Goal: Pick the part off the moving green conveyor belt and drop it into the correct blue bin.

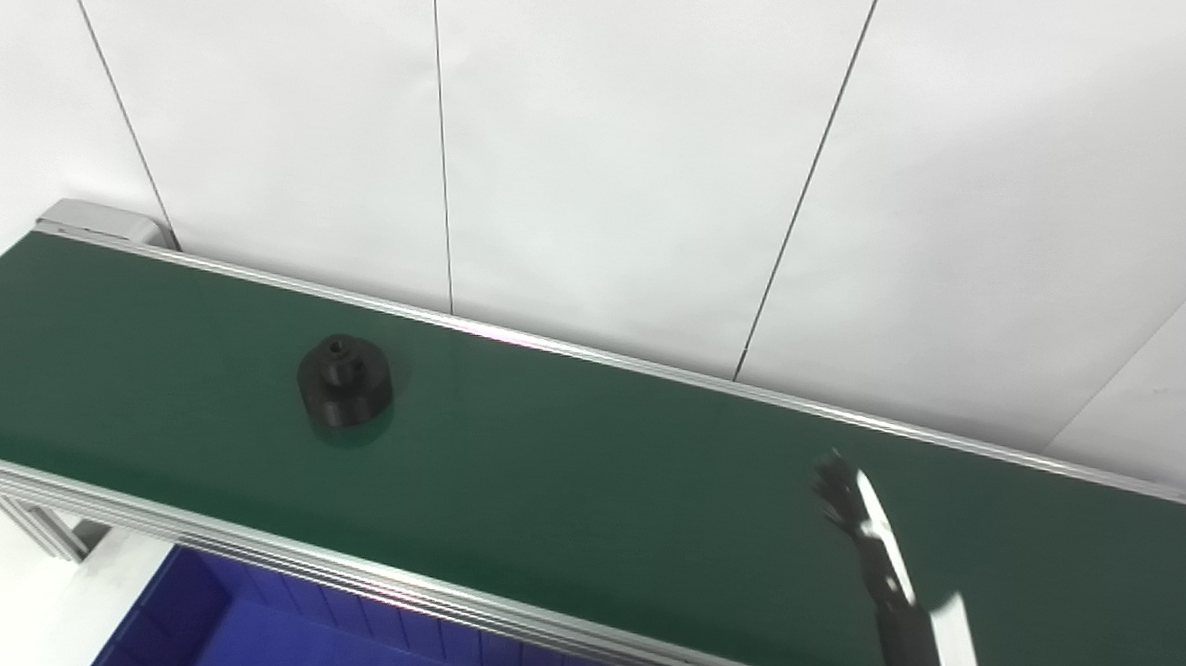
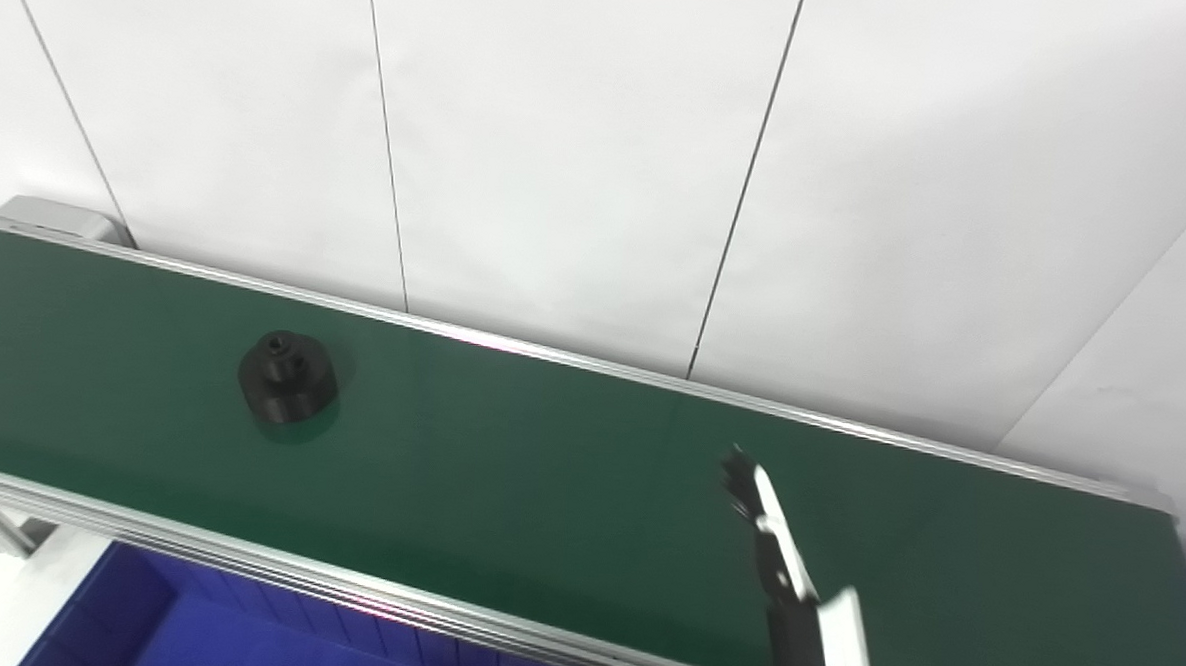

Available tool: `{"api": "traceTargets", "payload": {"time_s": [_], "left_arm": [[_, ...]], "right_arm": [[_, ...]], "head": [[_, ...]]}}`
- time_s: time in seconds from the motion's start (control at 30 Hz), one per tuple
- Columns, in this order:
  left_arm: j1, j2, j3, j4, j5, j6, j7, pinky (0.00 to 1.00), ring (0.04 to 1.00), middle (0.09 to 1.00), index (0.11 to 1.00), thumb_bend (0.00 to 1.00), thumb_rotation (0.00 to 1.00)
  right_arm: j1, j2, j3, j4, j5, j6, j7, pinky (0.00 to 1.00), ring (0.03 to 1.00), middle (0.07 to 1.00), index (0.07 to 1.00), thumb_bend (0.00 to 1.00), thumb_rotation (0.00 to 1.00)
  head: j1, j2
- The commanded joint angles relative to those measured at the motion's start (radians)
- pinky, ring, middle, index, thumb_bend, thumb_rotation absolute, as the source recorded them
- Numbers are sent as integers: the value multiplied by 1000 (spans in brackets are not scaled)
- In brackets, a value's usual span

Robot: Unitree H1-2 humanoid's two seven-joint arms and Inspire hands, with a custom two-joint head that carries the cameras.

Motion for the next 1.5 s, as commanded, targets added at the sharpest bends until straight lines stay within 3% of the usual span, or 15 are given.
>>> {"api": "traceTargets", "payload": {"time_s": [0.0, 0.23, 0.33, 0.47, 0.53, 0.6, 0.7, 0.83, 1.1, 1.17, 1.3, 1.47], "left_arm": [[-17, 20, -9, -11, 8, -33, 32, 743, 851, 926, 932, 886, 345], [-38, 36, -36, 1, 16, -33, 57, 745, 859, 931, 950, 883, 351], [-26, 55, -10, -37, -27, -33, 0, 754, 869, 940, 952, 893, 326], [29, 62, 85, -111, -65, -32, -96, 783, 892, 941, 935, 936, 301], [31, 58, 102, -109, -42, -33, -91, 789, 894, 935, 923, 944, 272], [11, 61, 82, -79, -4, -33, -55, 854, 930, 949, 904, 919, 306], [7, 68, 78, -76, -34, -33, -64, 912, 961, 955, 872, 921, 323], [-2, 80, 73, -77, -53, -33, -72, 915, 977, 975, 961, 920, 329], [7, 85, 108, -90, -75, -33, -118, 820, 930, 975, 1000, 940, 345], [-1, 84, 99, -85, -68, -33, -116, 737, 888, 974, 1000, 930, 334], [-15, 84, 87, -79, -67, -33, -120, 710, 859, 956, 988, 927, 323], [-19, 88, 90, -92, -54, -33, -129, 748, 857, 917, 955, 958, 291]], "right_arm": [[-42, 14, -4, -42, -20, 48, 44, 802, 875, 900, 955, 969, 435], [-145, 40, -9, -24, -54, 108, 112, 763, 827, 869, 922, 946, 442], [-213, 67, 0, -12, -72, 165, 150, 769, 828, 864, 915, 941, 428], [-298, 97, 11, 25, -138, 229, 181, 762, 825, 855, 910, 936, 450], [-340, 115, 16, 44, -175, 274, 196, 745, 814, 843, 908, 939, 438], [-376, 130, 15, 75, -176, 296, 204, 744, 816, 843, 907, 943, 421], [-419, 146, 18, 124, -185, 310, 201, 745, 816, 837, 905, 941, 397], [-468, 166, 26, 191, -209, 333, 196, 742, 812, 823, 906, 941, 424], [-571, 171, 41, 362, -228, 332, 177, 731, 806, 834, 935, 947, 480], [-601, 168, 52, 400, -243, 335, 180, 722, 803, 839, 943, 951, 508], [-654, 166, 72, 471, -256, 336, 185, 736, 806, 837, 943, 960, 497], [-708, 169, 100, 549, -270, 352, 197, 733, 833, 854, 944, 972, 499]], "head": [[-22, 8], [-108, 29], [-185, 65], [-256, 100], [-295, 111], [-324, 119], [-372, 137], [-424, 144], [-434, 161], [-423, 163], [-407, 164], [-392, 165]]}}
